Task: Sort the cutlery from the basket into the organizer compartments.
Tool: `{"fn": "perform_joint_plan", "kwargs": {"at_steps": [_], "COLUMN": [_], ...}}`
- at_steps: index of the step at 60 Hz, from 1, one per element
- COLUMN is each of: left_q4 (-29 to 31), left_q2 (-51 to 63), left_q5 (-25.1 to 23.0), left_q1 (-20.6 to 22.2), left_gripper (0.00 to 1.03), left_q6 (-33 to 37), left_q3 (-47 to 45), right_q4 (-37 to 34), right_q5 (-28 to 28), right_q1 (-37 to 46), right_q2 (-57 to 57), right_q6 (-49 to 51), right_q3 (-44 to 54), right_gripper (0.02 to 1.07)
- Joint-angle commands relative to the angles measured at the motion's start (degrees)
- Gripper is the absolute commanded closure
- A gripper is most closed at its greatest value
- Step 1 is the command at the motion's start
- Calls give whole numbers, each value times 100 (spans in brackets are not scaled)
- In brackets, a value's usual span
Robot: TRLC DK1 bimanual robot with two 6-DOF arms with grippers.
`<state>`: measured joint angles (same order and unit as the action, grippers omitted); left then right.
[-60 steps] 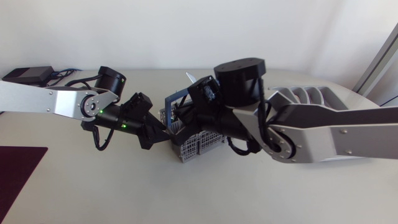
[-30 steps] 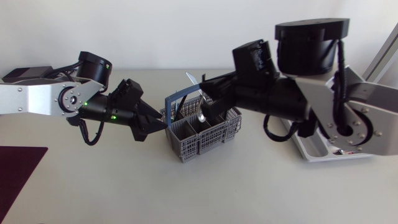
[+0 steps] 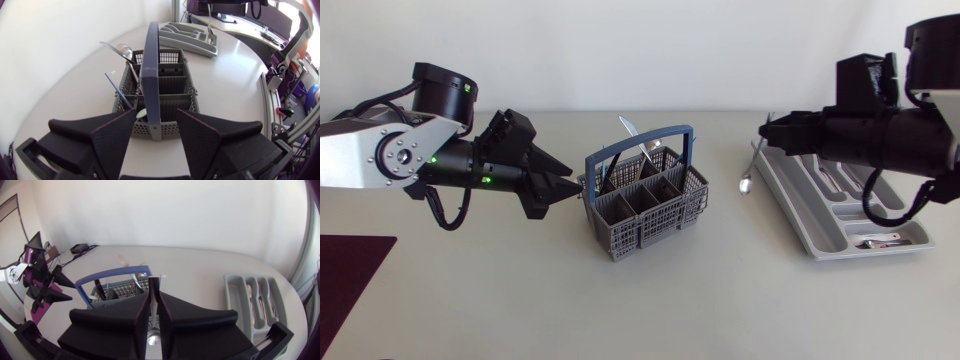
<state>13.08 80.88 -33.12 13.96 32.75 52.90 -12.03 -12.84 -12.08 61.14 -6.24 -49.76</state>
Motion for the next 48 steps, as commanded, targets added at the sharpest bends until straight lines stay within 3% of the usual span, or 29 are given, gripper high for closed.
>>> {"fn": "perform_joint_plan", "kwargs": {"at_steps": [1,12,24,48], "left_q4": [89,204,256,300], "left_q2": [-196,-336,-442,-635], "left_q5": [52,148,175,175], "left_q1": [55,99,81,-51], "left_gripper": [47,47,47,47], "left_q6": [-129,-129,-111,-23], "left_q3": [-114,-96,-96,-193], "right_q4": [-335,-976,-1179,-1117], "right_q5": [-175,-395,-702,-904], "right_q1": [759,2253,3589,4556], "right_q2": [3,345,759,1277], "right_q6": [-343,-545,-809,-949], "right_q3": [-104,-368,-465,-412], "right_gripper": [99,99,99,100]}}
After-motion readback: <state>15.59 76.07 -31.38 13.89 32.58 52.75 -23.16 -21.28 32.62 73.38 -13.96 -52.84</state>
